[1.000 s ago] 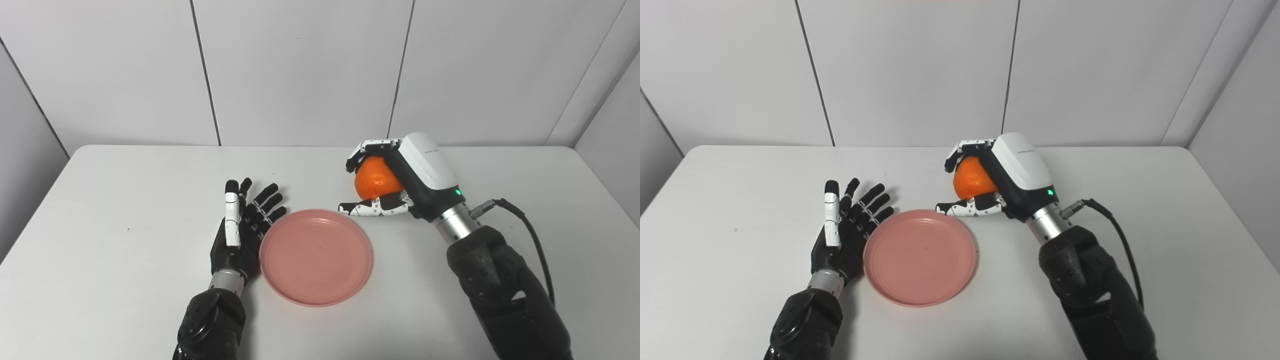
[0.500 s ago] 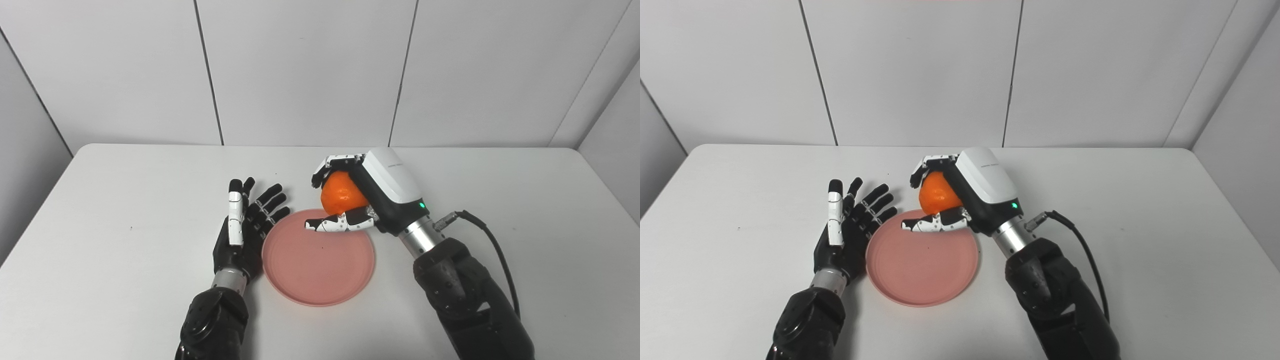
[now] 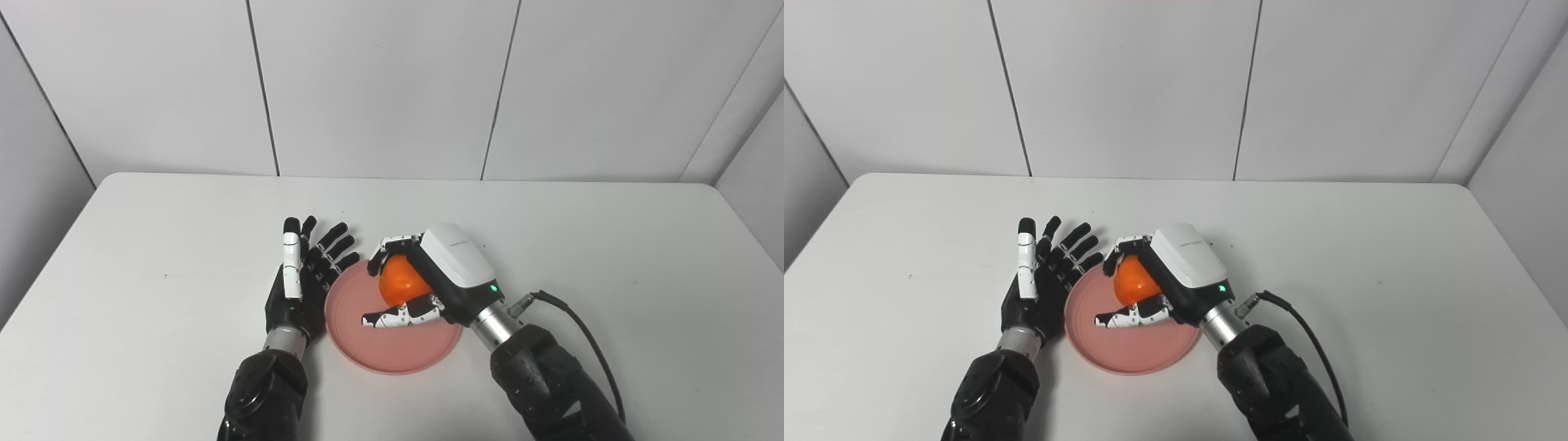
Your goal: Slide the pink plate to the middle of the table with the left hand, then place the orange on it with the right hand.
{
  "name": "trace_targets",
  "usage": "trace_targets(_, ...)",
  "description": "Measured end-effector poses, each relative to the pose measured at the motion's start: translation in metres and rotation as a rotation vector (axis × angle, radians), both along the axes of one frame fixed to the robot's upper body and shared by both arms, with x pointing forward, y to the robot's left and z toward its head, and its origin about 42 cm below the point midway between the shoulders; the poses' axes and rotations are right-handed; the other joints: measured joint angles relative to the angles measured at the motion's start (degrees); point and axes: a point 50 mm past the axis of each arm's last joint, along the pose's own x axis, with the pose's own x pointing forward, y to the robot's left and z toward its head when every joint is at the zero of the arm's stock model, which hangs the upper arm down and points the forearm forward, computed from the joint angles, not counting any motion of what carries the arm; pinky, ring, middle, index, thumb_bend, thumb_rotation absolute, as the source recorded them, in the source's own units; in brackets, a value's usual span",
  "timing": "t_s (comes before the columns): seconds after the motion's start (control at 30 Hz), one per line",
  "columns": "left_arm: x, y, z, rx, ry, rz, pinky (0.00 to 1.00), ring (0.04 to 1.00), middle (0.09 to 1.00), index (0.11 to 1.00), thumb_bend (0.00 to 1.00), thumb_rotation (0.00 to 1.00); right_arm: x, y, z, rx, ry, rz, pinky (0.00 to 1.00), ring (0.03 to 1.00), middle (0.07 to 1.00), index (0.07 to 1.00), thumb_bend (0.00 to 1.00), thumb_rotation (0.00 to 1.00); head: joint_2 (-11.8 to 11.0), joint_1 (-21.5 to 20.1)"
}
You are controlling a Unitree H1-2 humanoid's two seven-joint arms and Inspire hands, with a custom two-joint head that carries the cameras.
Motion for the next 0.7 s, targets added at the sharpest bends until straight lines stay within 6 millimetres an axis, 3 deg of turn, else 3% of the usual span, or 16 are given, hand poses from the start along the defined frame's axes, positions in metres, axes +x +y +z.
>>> trace_targets(0.37, 0.0, -0.001, 0.0, -0.004, 0.0, -0.005, 0.72, 0.793, 0.797, 0.965, 0.71, 0.89, -0.001, 0.001, -0.028, -0.07, 0.062, 0.019, 0.15, 0.211, 0.298, 0.478, 0.5, 0.16, 0.09, 0.18)
trace_targets(0.7, 0.0, -0.002, 0.0, 0.002, 0.0, -0.008, 0.73, 0.822, 0.82, 0.974, 0.73, 0.88, 0.001, 0.004, -0.032, -0.097, 0.049, 0.034, 0.17, 0.236, 0.328, 0.48, 0.49, 0.16, 0.26, 0.26)
